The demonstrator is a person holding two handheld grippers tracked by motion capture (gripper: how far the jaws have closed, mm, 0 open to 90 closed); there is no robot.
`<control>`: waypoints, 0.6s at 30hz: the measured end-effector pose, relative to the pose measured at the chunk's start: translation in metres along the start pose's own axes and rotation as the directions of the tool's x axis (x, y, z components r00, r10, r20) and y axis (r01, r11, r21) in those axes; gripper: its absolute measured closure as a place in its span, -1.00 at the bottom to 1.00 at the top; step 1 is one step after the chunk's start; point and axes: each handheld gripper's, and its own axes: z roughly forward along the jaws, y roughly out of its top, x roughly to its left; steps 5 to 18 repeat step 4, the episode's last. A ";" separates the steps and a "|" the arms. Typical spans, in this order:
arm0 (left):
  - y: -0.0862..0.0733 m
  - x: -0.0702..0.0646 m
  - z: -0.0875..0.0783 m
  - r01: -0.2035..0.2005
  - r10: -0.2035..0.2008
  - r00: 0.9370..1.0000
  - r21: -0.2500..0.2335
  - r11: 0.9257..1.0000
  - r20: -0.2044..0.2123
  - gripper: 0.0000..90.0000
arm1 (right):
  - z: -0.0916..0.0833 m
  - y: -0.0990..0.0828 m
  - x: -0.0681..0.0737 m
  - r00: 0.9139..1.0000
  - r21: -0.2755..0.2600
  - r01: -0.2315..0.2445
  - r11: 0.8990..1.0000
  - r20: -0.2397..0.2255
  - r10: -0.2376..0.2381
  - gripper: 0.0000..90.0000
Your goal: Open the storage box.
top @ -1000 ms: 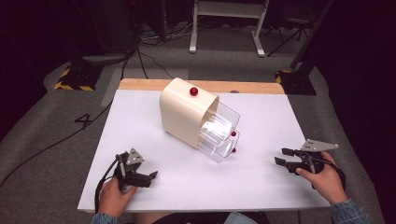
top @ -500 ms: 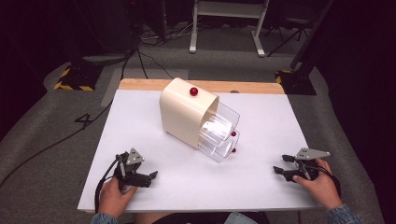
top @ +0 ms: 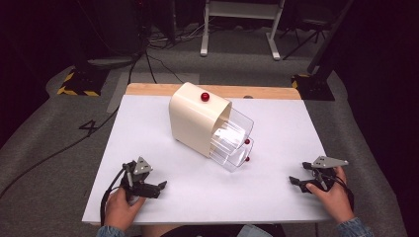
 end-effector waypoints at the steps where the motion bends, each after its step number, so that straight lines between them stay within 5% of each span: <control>1: 0.000 0.000 0.000 0.000 0.000 1.000 0.000 1.000 0.000 -0.85 | 0.000 0.000 0.000 1.000 0.000 0.000 1.000 0.000 0.000 -0.69; 18: 0.000 0.000 0.000 -0.002 0.002 1.000 0.000 1.000 -0.003 -0.85 | 0.000 0.000 0.000 1.000 -0.001 0.000 1.000 0.000 0.000 -0.69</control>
